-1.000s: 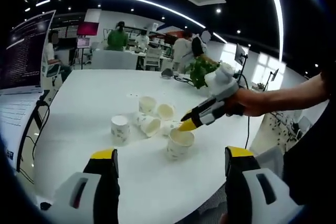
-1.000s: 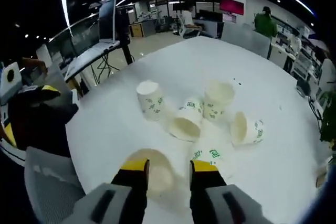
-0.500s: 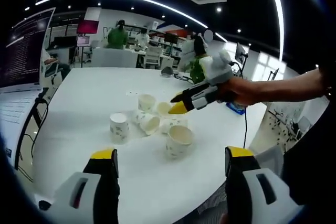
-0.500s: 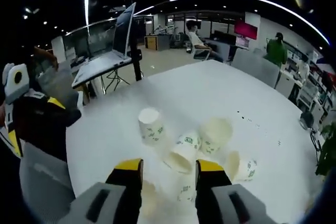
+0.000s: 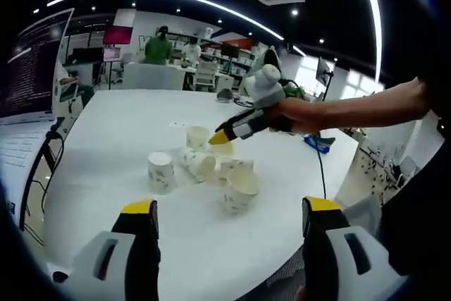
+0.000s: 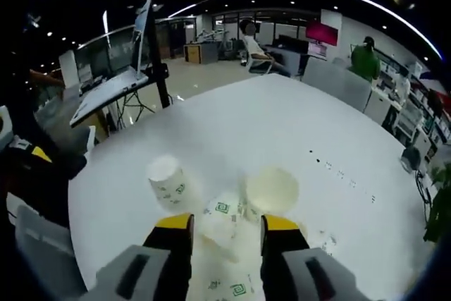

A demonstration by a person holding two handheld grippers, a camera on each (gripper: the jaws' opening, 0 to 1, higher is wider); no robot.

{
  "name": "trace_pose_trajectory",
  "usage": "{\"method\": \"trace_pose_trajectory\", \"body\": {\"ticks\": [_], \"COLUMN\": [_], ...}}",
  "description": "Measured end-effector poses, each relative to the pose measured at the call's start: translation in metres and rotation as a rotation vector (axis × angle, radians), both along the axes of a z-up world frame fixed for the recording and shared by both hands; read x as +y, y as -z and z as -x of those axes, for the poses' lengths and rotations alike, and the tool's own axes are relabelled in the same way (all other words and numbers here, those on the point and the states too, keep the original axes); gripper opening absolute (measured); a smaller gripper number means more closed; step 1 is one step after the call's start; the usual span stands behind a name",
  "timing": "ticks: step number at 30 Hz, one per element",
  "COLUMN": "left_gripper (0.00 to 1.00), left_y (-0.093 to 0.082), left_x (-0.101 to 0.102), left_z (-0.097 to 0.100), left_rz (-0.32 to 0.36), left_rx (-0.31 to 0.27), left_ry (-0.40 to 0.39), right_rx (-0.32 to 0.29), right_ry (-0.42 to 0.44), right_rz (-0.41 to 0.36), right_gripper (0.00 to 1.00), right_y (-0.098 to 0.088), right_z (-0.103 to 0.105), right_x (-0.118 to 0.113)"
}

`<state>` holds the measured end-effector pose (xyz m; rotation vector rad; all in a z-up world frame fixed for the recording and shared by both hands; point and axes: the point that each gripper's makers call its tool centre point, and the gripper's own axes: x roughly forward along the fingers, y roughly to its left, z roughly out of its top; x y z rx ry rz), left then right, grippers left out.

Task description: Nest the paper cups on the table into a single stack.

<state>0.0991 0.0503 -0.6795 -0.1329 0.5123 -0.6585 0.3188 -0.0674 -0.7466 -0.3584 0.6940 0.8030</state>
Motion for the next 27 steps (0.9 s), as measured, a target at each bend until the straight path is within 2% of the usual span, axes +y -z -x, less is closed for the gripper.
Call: {"method": "trace_pose_trajectory", "body": {"ticks": [2, 4, 10, 12, 13, 21, 24, 27], "left_gripper": [0.83, 0.82, 0.82, 0.82, 0.82, 0.82, 0.82, 0.82], "left_y": [-0.001, -0.002, -0.003, -0.002, -0.001, 0.001, 0.003, 0.003], "left_x": [0.001, 0.001, -0.002, -0.003, -0.004, -0.007, -0.007, -0.006], "left_z": [-0.001, -0.003, -0.004, -0.005, -0.006, -0.01, -0.01, -0.011], "left_rz": [-0.002, 0.004, 0.007, 0.007, 0.008, 0.006, -0.002, -0.005], "left_rx": [0.0, -0.001, 0.001, 0.006, 0.008, 0.015, 0.019, 0.02], "left_ry": [0.001, -0.001, -0.007, -0.01, -0.011, -0.015, -0.013, -0.016], "right_rx": [-0.033, -0.033, -0.054, -0.066, -0.066, -0.049, -0.033, -0.021], "right_ry": [-0.025, -0.047, -0.172, -0.208, -0.222, -0.345, -0.357, -0.385], "right_rz": [0.03, 0.044, 0.21, 0.292, 0.307, 0.347, 0.338, 0.366], "right_gripper": [0.34, 0.33, 0.32, 0.31, 0.3, 0.29, 0.25, 0.23], "right_y": [-0.002, -0.001, 0.015, 0.021, 0.023, 0.039, 0.044, 0.052], "right_z": [-0.011, -0.01, -0.016, -0.02, -0.021, -0.033, -0.035, -0.037], "right_x": [-0.002, -0.003, -0.01, -0.02, -0.022, -0.011, -0.006, -0.005]}}
